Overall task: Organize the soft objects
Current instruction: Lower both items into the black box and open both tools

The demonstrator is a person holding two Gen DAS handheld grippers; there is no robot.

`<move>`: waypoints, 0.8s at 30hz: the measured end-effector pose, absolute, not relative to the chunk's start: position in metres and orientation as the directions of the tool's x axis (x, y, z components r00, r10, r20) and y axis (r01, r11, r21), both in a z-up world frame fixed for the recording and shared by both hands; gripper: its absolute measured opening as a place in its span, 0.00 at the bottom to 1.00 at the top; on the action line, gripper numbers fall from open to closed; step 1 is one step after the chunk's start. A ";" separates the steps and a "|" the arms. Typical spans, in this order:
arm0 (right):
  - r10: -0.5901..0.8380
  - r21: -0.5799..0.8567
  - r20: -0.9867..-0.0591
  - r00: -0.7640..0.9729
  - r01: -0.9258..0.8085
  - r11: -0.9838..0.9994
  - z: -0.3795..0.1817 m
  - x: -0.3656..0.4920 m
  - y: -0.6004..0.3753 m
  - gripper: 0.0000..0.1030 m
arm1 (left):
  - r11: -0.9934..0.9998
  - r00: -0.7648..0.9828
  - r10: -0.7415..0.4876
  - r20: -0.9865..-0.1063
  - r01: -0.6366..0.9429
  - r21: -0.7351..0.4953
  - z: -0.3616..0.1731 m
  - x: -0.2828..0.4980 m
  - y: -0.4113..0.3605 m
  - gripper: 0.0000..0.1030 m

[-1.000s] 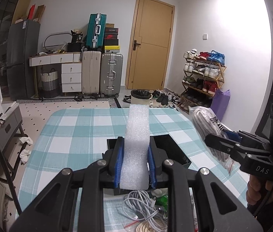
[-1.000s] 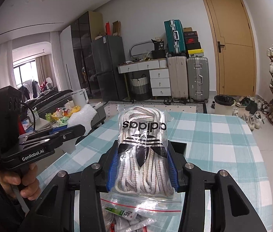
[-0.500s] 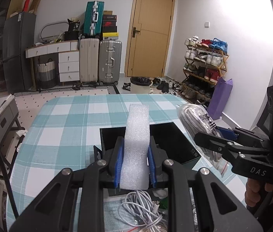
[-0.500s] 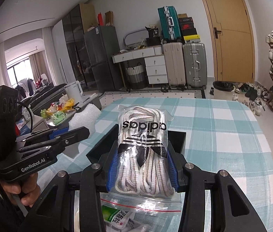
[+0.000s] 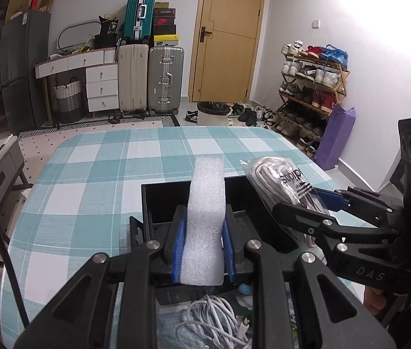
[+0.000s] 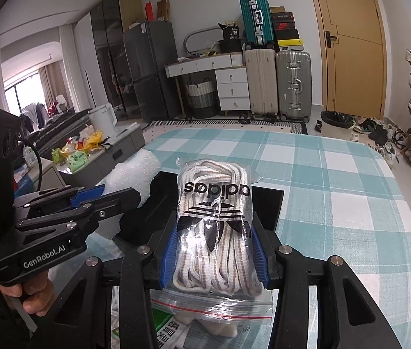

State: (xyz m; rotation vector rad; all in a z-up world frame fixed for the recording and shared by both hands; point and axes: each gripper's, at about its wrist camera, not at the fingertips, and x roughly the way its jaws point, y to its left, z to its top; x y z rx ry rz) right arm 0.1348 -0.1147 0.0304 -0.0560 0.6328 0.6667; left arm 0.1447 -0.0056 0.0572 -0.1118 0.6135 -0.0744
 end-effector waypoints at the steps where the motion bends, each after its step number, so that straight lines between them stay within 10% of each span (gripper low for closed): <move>1: 0.557 0.143 -0.566 0.608 -0.593 0.792 0.029 0.137 -0.113 0.43 | 0.991 0.810 -0.104 -0.577 0.036 -0.128 0.055 0.147 -0.006 0.21; 9: 0.524 0.093 -0.586 0.618 -0.591 0.801 0.018 0.148 -0.106 0.58 | 0.994 0.791 -0.082 -0.606 0.024 -0.103 0.046 0.155 -0.007 0.24; 11: 0.531 0.091 -0.569 0.627 -0.594 0.799 0.021 0.146 -0.110 0.69 | 0.995 0.792 -0.075 -0.606 0.021 -0.097 0.046 0.153 -0.007 0.50; 15: 0.533 0.093 -0.542 0.650 -0.584 0.806 0.030 0.134 -0.125 0.92 | 0.995 0.801 -0.074 -0.594 0.019 -0.097 0.052 0.143 -0.005 0.60; 17: 0.533 0.092 -0.539 0.652 -0.584 0.807 0.034 0.128 -0.131 0.98 | 0.996 0.807 -0.059 -0.588 0.011 -0.086 0.056 0.135 -0.004 0.95; 24: 0.544 0.109 -0.502 0.672 -0.575 0.811 0.055 0.096 -0.153 0.99 | 0.997 0.837 -0.028 -0.546 -0.018 -0.079 0.070 0.102 0.002 1.00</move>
